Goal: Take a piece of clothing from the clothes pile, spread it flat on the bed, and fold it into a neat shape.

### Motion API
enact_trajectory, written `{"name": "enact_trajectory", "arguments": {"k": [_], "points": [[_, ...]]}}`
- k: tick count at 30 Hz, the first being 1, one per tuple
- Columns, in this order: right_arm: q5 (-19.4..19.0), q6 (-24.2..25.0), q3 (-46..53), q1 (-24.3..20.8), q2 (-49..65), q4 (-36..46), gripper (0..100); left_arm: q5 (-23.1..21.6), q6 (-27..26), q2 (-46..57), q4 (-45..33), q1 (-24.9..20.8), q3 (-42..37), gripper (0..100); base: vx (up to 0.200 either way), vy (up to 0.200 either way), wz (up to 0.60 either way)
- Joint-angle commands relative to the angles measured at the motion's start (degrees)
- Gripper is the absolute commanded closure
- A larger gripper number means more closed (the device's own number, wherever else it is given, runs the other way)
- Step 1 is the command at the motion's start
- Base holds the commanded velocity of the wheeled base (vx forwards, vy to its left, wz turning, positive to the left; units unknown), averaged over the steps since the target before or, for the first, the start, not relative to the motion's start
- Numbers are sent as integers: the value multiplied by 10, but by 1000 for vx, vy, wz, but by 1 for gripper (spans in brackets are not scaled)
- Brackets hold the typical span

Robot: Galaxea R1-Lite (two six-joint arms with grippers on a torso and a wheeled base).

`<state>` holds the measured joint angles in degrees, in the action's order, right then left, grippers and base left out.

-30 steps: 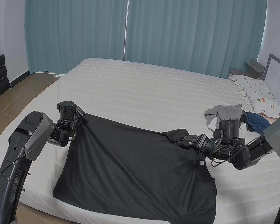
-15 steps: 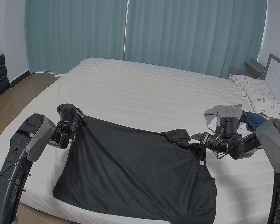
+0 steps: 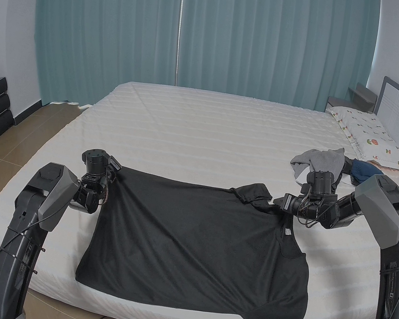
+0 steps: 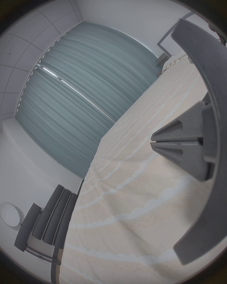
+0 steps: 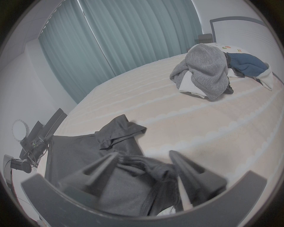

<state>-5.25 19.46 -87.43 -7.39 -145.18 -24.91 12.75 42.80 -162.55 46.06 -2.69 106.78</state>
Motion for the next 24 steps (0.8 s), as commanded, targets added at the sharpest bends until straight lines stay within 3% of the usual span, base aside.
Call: {"name": "enact_trajectory", "arguments": {"k": [1,6,11,24], "points": [[-1,4,-25,11,-20,-1,100,0,0,0,0,0,0,100,0,0,0],[0,13,-46,17,-23,-8,100,-1,-3,-1,0,1,6,100,0,0,0],[7,65,-95,19,-35,-8,100,3,-24,-22,0,6,43,100,0,0,0],[81,68,-175,31,-99,-10,100,0,-37,-46,-1,8,76,100,0,0,0]]}}
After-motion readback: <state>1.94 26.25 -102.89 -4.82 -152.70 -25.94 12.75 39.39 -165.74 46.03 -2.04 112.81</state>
